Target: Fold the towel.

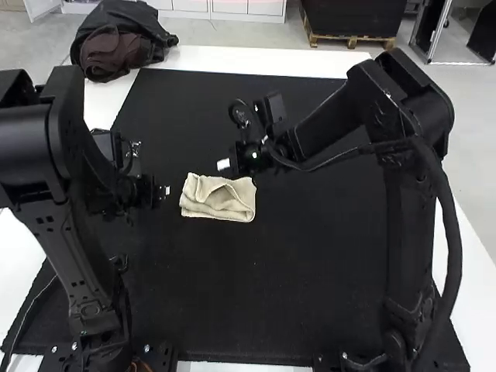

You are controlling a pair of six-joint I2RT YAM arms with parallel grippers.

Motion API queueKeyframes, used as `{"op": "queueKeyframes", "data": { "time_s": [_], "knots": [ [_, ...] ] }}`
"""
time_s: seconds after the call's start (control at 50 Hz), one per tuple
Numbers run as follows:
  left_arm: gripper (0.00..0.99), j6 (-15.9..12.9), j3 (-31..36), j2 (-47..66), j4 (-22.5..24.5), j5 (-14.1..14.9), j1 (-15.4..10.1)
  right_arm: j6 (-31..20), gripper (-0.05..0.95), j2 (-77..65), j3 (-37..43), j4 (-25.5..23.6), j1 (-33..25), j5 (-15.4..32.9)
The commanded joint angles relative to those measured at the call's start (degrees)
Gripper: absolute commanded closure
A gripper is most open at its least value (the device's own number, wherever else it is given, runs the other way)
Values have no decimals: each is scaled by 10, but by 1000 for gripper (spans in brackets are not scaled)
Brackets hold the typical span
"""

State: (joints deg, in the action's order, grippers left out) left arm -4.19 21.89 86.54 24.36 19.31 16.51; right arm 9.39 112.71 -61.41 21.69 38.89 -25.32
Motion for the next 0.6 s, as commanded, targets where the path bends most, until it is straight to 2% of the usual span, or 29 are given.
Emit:
{"op": "queueKeyframes", "data": {
  "time_s": [0.0, 0.5, 0.58],
  "knots": [
    [26, 5, 0, -19, 7, 2, 4, -6, 920, -7, 15, 21, 5, -1],
    [26, 12, 3, -19, 14, 4, 4, -6, 920, 54, 27, 64, 41, 2],
    [26, 21, 3, -20, 18, 4, 5, -6, 920, 67, 27, 72, 47, 2]
  ]
}}
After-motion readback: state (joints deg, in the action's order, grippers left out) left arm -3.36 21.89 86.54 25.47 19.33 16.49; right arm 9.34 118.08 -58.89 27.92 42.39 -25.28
